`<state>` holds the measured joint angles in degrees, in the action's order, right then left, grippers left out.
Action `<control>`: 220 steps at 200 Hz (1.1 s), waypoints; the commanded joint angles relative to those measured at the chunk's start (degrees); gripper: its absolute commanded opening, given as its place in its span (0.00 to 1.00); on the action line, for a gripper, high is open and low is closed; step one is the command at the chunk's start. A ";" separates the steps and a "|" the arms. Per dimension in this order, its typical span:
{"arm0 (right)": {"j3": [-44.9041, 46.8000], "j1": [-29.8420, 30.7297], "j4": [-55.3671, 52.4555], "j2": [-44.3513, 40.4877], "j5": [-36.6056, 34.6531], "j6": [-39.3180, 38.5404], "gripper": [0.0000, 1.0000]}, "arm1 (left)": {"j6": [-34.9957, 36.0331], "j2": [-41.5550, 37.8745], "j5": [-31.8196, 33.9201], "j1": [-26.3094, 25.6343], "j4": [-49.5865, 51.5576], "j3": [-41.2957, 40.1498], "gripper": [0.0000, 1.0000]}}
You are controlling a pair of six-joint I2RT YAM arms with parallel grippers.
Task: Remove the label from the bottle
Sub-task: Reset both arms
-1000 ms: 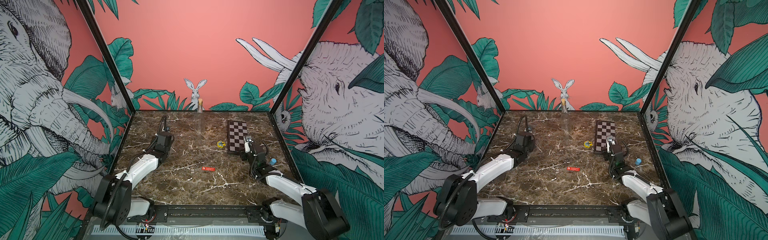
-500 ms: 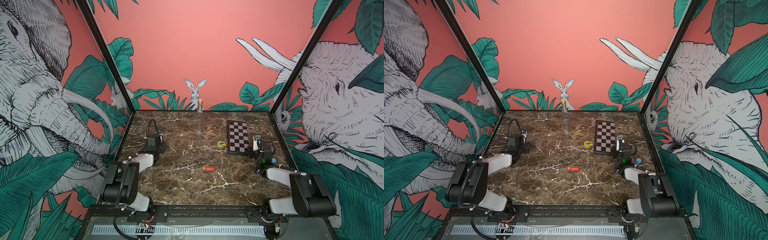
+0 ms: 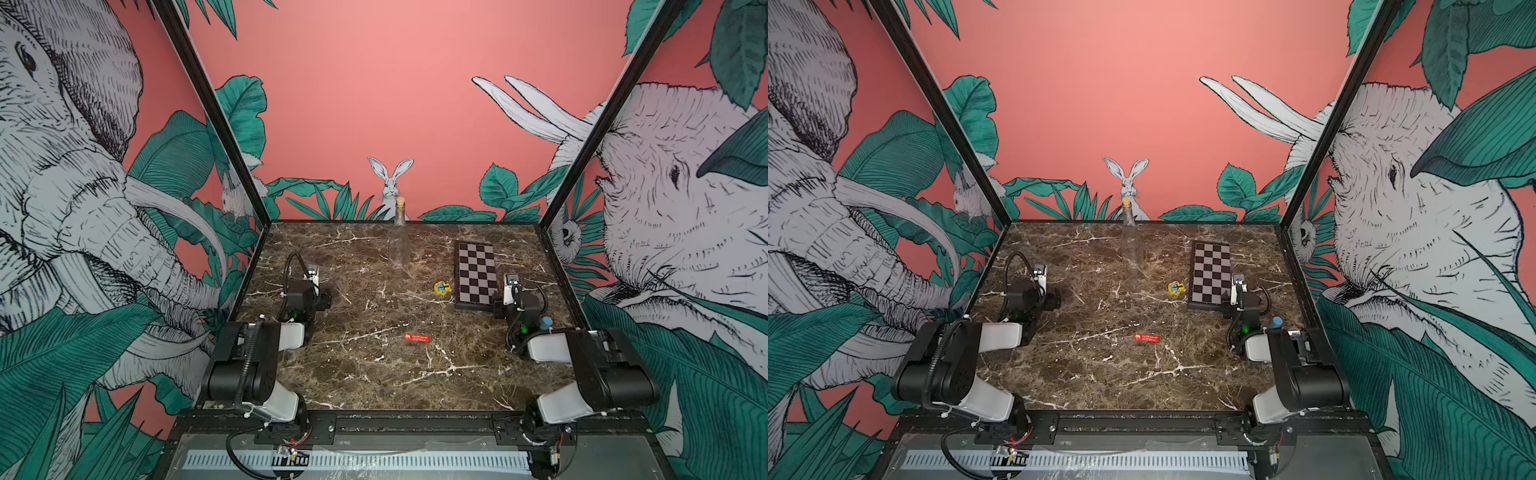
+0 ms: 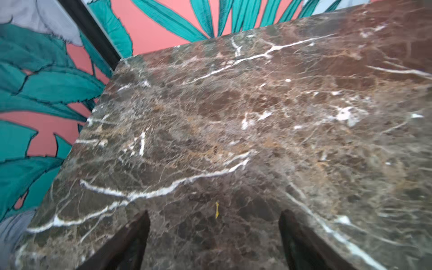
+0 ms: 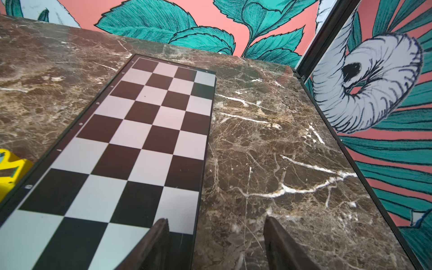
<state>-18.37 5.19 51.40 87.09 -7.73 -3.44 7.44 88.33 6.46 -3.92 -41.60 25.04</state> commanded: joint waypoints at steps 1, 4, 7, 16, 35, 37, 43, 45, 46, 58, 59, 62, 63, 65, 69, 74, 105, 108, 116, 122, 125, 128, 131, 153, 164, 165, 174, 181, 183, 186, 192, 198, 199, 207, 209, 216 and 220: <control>0.32 -0.22 6.65 0.31 -1.66 0.23 0.65 | -1.11 0.27 -0.53 0.41 -7.38 -1.14 0.95; 0.21 -0.22 5.97 0.15 -1.68 0.32 0.65 | -1.19 0.53 -0.40 0.41 -8.27 -1.35 0.96; 0.10 -0.25 5.64 0.10 -1.75 0.40 0.65 | -1.12 0.86 -0.23 0.41 -8.97 -1.54 0.96; -0.17 -0.25 5.58 0.27 -2.02 0.47 0.66 | -1.05 1.06 -0.14 0.43 -9.07 -1.49 0.98; -1.39 -0.24 2.81 0.13 -2.73 0.81 0.75 | -1.20 0.90 -0.36 0.41 -8.26 -1.11 0.99; -1.69 -0.26 2.50 0.24 -2.91 0.81 0.77 | -1.20 0.95 -0.34 0.47 -8.33 -1.13 1.00; -2.76 -0.28 0.71 0.51 -3.21 1.16 0.82 | -1.29 0.90 -0.54 0.58 -7.94 -1.05 1.00; -3.15 -0.38 0.08 0.57 -3.25 1.33 0.84 | -1.22 0.81 -0.61 0.58 -7.72 -1.00 0.99; -3.29 -0.50 -0.12 0.60 -3.21 1.42 0.86 | -1.30 0.80 -0.63 0.63 -7.58 -0.98 0.99; -5.30 -2.86 -3.69 0.89 -0.05 3.31 0.99 | -1.36 0.78 -0.80 0.65 -7.61 -0.96 0.99; -5.38 -3.10 -3.81 0.84 0.41 3.46 0.99 | -1.37 0.79 -0.82 0.61 -7.61 -0.96 0.99; -5.26 -3.55 -4.05 0.66 1.26 3.75 0.99 | -1.32 0.79 -0.79 0.64 -7.54 -0.96 1.00; -5.27 -3.67 -4.17 0.64 1.51 3.77 0.99 | -1.31 0.74 -0.77 0.66 -7.49 -0.96 1.00; -5.34 -3.75 -4.35 0.63 1.71 3.83 0.99 | -1.36 0.69 -0.75 0.67 -7.45 -0.96 0.99; -5.36 -3.78 -4.31 0.67 1.47 3.74 0.99 | -1.29 0.70 -0.75 0.67 -7.63 -1.04 0.99; -5.36 -3.78 -4.15 0.71 1.57 3.73 0.99 | -1.22 0.49 -0.80 0.63 -7.94 -1.40 0.99; -5.32 -3.77 -4.15 0.67 1.57 3.71 0.99 | -1.20 0.43 -0.82 0.65 -8.03 -1.48 1.00; -5.33 -3.78 -4.13 0.64 1.57 3.72 0.99 | -1.20 0.43 -0.85 0.67 -8.05 -1.48 0.99; -5.27 -3.78 -4.10 0.63 1.61 3.76 0.99 | -1.20 0.43 -0.78 0.67 -8.05 -1.43 0.99; -5.27 -3.78 -4.03 0.63 1.66 3.62 0.99 | -1.23 0.43 -0.77 0.67 -8.05 -1.40 0.99; -5.27 -3.78 -4.00 0.63 1.66 3.68 0.99 | -1.24 0.43 -0.75 0.67 -8.04 -1.40 1.00; -5.27 -3.78 -4.02 0.63 1.66 3.63 0.99 | -1.21 0.43 -0.82 0.59 -8.05 -1.44 1.00; -5.27 -3.78 -4.00 0.63 1.66 3.66 0.99 | -1.27 0.43 -0.80 0.63 -8.05 -1.43 0.99; -5.18 -3.78 -4.00 0.63 1.66 3.67 0.99 | -1.29 0.52 -0.75 0.66 -8.01 -1.39 1.00; -5.17 -3.74 -3.89 0.63 1.66 3.67 0.99 | -1.24 0.60 -0.83 0.66 -7.88 -1.23 1.00; -5.18 -3.76 -3.87 0.63 1.66 3.64 0.99 | -1.26 0.61 -0.88 0.67 -7.88 -1.22 1.00; -5.13 -3.74 -3.91 0.63 1.66 3.62 0.99 | -1.29 0.70 -0.84 0.67 -8.05 -1.22 1.00; -5.05 -3.76 -3.86 0.63 1.66 3.68 0.99 | -1.24 0.70 -0.83 0.67 -7.97 -1.15 1.00; -5.08 -3.78 -3.85 0.63 1.66 3.68 0.99 | -1.28 0.76 -0.83 0.67 -7.97 -1.14 1.00; -5.09 -3.77 -3.91 0.63 1.66 3.70 0.99 | -1.28 0.78 -0.84 0.65 -7.97 -1.13 1.00; -5.10 -3.81 -3.83 0.63 1.66 3.62 0.99 | -1.29 0.79 -0.96 0.66 -7.88 -1.09 1.00; -5.05 -3.76 -3.85 0.63 1.66 3.70 0.99 | -1.37 0.83 -1.00 0.65 -7.81 -1.04 1.00; -5.08 -3.77 -3.80 0.63 1.66 3.70 0.99 | -1.37 0.85 -1.00 0.66 -7.80 -1.04 0.99; -5.05 -3.76 -3.83 0.63 1.66 3.63 0.99 | -1.35 0.96 -1.07 0.76 -7.64 -0.88 1.00; -5.08 -3.78 -3.78 0.63 1.66 3.62 0.99 | -1.39 0.92 -1.18 0.78 -7.62 -0.87 1.00; -5.05 -3.73 -3.79 0.63 1.66 3.66 0.99 | -1.53 1.05 -1.50 0.98 -7.45 -0.71 0.99; -5.09 -3.78 -3.87 0.63 1.66 3.63 0.99 | -1.55 1.05 -1.47 1.03 -7.36 -0.69 0.99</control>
<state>-23.27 1.39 45.98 87.70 -6.59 -0.19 6.50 89.60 6.00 -3.53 -47.99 24.21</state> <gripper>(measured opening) 0.988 0.995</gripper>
